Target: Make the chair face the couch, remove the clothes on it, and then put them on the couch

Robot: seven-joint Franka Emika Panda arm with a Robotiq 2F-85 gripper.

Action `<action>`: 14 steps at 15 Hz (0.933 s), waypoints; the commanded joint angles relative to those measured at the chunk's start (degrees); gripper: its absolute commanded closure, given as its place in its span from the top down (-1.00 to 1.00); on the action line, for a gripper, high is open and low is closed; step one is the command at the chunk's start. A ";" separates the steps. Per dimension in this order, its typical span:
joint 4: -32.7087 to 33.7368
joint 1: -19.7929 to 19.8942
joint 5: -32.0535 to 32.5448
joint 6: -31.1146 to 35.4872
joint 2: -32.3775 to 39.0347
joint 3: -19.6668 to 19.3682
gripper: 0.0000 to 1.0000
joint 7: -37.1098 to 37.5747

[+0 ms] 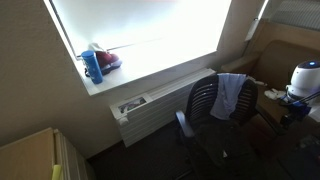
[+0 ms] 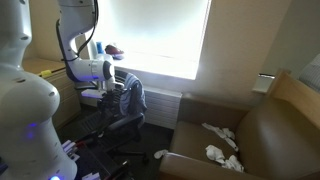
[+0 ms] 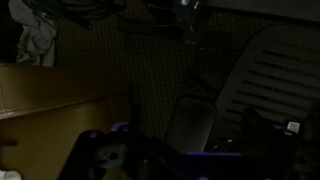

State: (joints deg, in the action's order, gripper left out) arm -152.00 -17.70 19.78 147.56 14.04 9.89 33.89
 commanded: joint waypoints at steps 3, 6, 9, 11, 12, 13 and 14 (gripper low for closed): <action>1.07 -1.55 0.07 1.57 2.41 -2.47 1.00 1.90; 2.82 -1.05 -0.56 6.09 7.16 -3.92 1.00 0.88; 4.68 -2.28 -1.20 11.63 11.52 -6.58 1.00 0.37; 6.31 -3.62 -1.94 13.76 14.56 -8.44 1.00 -0.05; 7.22 -4.96 -1.96 14.56 15.84 -9.98 1.00 0.79; 8.22 -5.34 -2.89 14.28 17.09 -10.55 1.00 0.23; 9.37 -6.01 -4.00 13.26 18.23 -11.19 1.00 0.27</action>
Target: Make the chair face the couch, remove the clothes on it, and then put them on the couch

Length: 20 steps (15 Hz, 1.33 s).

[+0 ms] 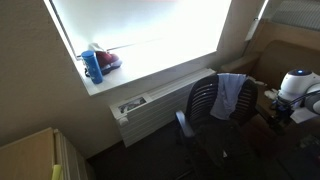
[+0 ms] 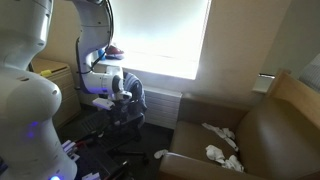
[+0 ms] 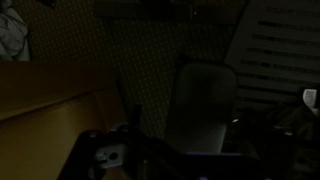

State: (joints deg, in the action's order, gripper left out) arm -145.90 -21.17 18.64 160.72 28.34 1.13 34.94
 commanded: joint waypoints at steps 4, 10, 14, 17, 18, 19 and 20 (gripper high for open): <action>2.81 -3.66 -4.36 0.21 3.58 -3.06 1.00 -1.92; 2.51 -4.86 -6.47 0.71 2.70 -3.54 0.05 -2.82; 2.93 -8.83 -2.55 0.39 2.26 -8.14 -0.31 -2.53; 6.01 -4.14 -1.42 -6.81 0.47 -6.31 -0.31 -13.23; 7.61 -3.39 -1.12 -8.96 -0.12 -6.48 -0.31 -16.09; 9.46 -3.92 0.21 -11.20 -0.49 -7.32 -0.31 -17.47; 11.41 -5.30 1.99 -13.94 -0.49 -8.64 -0.31 -17.39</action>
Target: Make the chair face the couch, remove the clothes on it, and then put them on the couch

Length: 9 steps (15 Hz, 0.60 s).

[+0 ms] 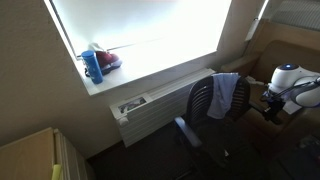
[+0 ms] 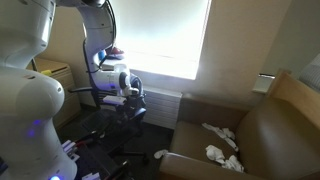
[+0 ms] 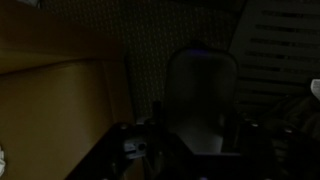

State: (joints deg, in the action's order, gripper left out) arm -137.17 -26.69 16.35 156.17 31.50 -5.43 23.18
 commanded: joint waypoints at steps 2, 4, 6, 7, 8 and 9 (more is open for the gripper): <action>6.63 -3.78 9.91 -13.31 -2.64 -5.14 -0.31 -0.10; 9.23 -6.47 16.59 -14.32 -0.92 -6.41 -0.31 5.75; 10.45 -9.36 24.31 -13.02 1.39 -8.38 -0.31 13.02; 10.72 -10.21 28.55 -12.46 2.42 -9.29 -0.31 16.95; 11.01 -10.77 33.13 -11.71 3.46 -10.12 -0.31 21.23; 11.02 -11.24 37.84 -11.45 3.79 -10.65 -0.31 25.97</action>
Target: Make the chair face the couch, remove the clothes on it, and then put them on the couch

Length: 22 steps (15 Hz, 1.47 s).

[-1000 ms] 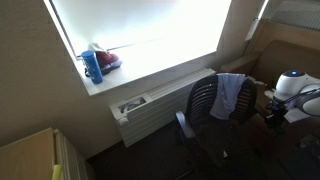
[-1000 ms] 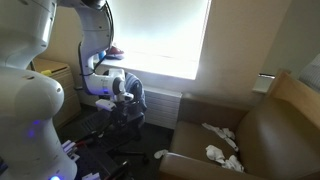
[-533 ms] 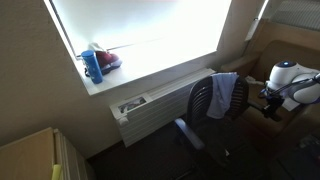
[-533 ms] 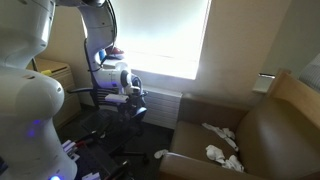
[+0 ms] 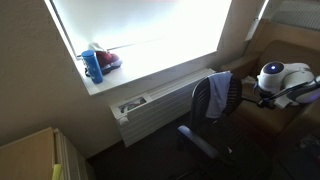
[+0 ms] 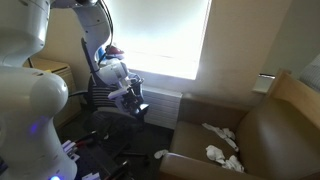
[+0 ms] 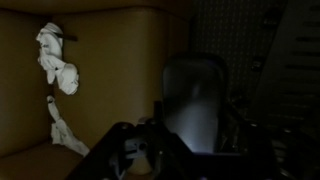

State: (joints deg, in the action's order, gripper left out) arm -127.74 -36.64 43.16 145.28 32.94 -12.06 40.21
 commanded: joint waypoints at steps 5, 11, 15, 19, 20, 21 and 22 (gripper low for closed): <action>3.18 -7.67 29.01 2.67 6.37 -14.72 -0.31 25.62; 4.95 9.49 38.97 -6.53 7.23 -1.09 0.71 41.49; 2.00 20.20 34.97 -2.61 6.12 12.55 -0.17 39.09; 2.67 14.76 47.67 -6.18 5.59 17.91 -0.67 57.97; 3.01 14.14 50.67 -8.87 5.80 19.26 -0.86 59.78; 3.34 13.53 53.00 -12.09 6.05 20.42 -0.99 60.84; 3.25 12.94 55.17 -15.30 5.93 21.39 -0.98 61.80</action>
State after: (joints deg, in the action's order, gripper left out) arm -123.75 -22.57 92.58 136.83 40.22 7.13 99.14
